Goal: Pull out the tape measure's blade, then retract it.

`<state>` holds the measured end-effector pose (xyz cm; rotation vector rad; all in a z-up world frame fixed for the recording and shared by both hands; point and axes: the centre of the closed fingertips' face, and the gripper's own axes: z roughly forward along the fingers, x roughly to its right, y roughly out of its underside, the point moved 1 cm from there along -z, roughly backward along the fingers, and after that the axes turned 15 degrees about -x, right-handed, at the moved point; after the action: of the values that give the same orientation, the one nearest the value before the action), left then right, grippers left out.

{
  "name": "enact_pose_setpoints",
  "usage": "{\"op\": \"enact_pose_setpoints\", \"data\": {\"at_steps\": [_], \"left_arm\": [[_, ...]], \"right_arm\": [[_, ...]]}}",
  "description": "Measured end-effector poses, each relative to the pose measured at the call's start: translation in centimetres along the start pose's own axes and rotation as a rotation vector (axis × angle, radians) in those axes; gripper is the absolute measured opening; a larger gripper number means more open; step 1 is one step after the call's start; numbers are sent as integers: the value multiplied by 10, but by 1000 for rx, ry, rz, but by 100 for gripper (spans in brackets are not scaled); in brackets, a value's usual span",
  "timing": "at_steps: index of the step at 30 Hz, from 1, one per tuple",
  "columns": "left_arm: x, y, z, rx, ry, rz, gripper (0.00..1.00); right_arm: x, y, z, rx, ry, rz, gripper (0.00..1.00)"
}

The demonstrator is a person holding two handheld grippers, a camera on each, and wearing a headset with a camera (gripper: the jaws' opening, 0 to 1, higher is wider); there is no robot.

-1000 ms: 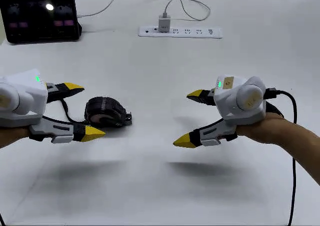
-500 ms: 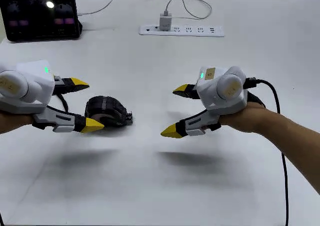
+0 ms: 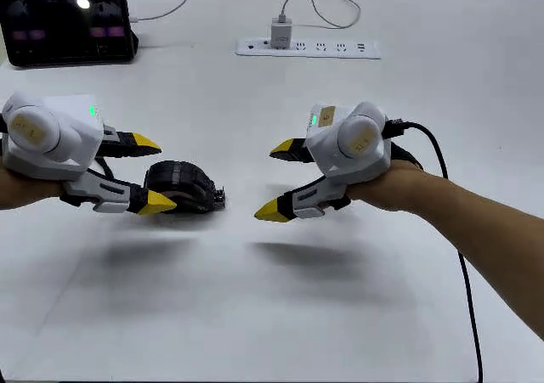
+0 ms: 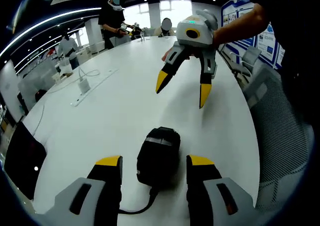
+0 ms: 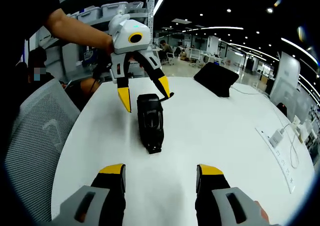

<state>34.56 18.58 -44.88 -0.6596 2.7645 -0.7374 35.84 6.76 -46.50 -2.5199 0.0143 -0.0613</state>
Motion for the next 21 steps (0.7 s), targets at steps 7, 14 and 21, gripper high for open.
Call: {"op": "enact_pose_setpoints", "data": {"at_steps": [7,14,21], "left_arm": [[1,2,2,-39,44,42,39],[0,3,2,-70,64,76,37],[1,4,3,-113,94,118,33]], "right_arm": [[-1,-5,12,-18,-31,-31,50],[-2,-8,23,-36,-63,-72,43],[-4,-12,35,-49,-89,-102,36]]}}
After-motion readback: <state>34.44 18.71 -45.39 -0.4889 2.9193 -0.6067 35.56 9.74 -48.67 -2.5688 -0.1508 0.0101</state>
